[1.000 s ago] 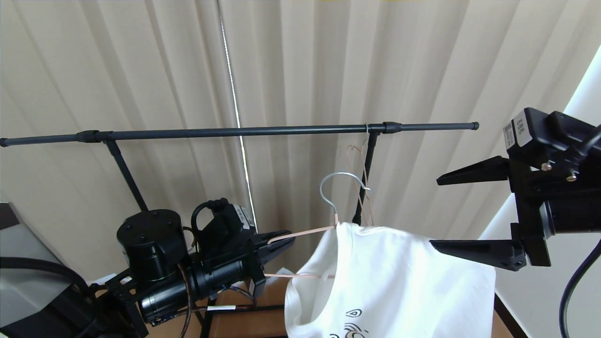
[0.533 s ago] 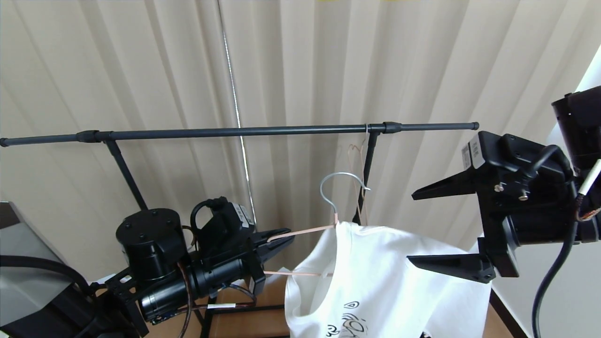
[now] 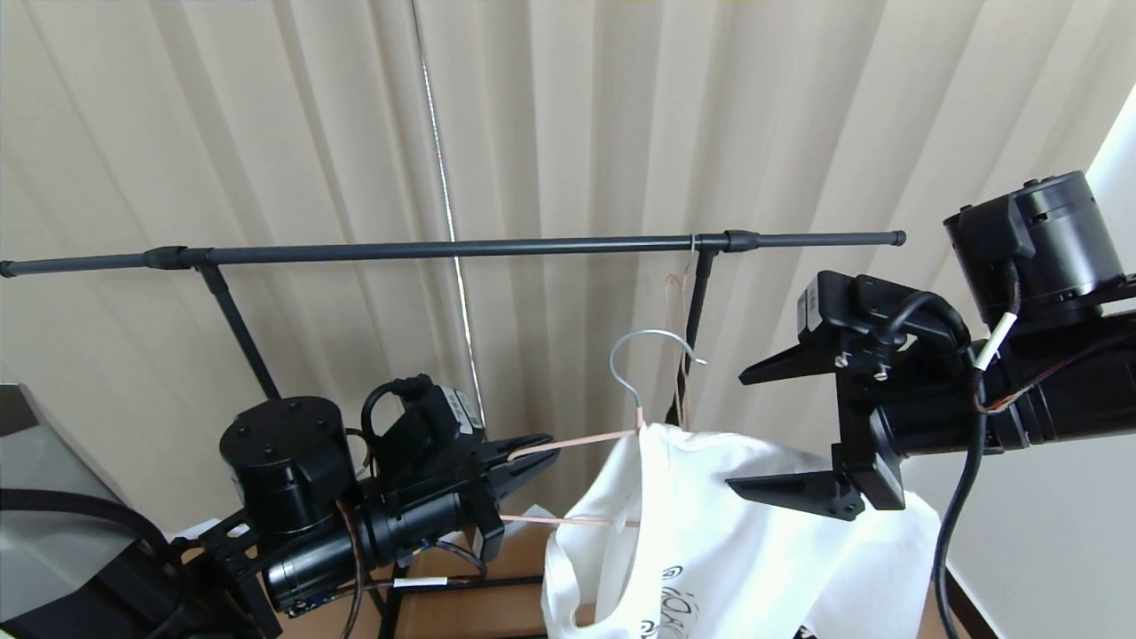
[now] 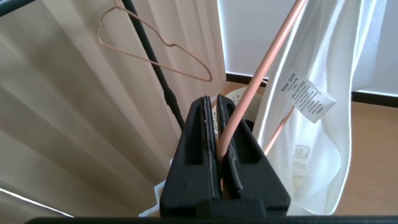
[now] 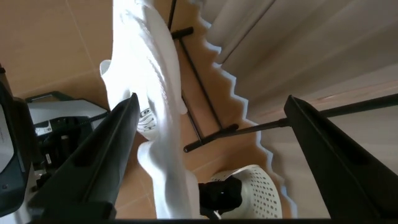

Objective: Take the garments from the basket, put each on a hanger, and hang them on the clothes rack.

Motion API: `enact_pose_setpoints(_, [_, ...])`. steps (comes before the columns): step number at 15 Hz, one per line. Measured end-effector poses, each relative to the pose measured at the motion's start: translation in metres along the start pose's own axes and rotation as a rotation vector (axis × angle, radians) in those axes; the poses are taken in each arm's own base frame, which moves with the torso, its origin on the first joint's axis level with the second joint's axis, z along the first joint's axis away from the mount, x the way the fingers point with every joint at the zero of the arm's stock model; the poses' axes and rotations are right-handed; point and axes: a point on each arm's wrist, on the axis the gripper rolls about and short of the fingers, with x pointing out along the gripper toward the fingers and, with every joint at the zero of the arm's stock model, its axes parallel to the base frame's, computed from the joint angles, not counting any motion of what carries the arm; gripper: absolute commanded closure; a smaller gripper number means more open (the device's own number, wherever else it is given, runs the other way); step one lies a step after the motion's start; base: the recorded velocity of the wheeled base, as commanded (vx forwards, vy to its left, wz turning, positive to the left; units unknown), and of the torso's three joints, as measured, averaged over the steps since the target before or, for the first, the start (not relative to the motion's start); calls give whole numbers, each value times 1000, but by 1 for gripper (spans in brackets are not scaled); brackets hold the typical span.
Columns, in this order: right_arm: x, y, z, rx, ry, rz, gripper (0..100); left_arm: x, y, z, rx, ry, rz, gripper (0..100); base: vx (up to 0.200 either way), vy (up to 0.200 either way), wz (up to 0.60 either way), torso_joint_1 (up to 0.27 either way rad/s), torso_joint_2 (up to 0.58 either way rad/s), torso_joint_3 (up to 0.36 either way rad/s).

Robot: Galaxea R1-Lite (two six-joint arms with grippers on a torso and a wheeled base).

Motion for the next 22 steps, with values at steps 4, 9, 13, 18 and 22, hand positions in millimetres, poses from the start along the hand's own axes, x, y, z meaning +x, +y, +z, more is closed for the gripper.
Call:
enact_pose_setpoints(4, [6, -3, 1, 2, 6, 4, 0, 0, -3, 2, 3, -6, -8, 100, 0, 0, 0, 0, 0, 0])
enact_pose_setpoints(9, [9, -7, 4, 3, 5, 3, 0, -4, -6, 6, 8, -16, -13, 100, 0, 0, 0, 0, 0, 0])
enact_pose_setpoints(13, [10, -8, 5, 1, 2, 1, 0, -6, -6, 8, 9, -19, -12, 100, 0, 0, 0, 0, 0, 0])
enact_pose_setpoints(18, [10, -8, 5, 2, 4, 4, 100, -6, -6, 9, 10, -22, -12, 100, 0, 0, 0, 0, 0, 0])
enact_pose_setpoints(22, [10, -7, 5, 2, 4, 3, 100, -6, -7, 8, 9, -21, -15, 100, 0, 0, 0, 0, 0, 0])
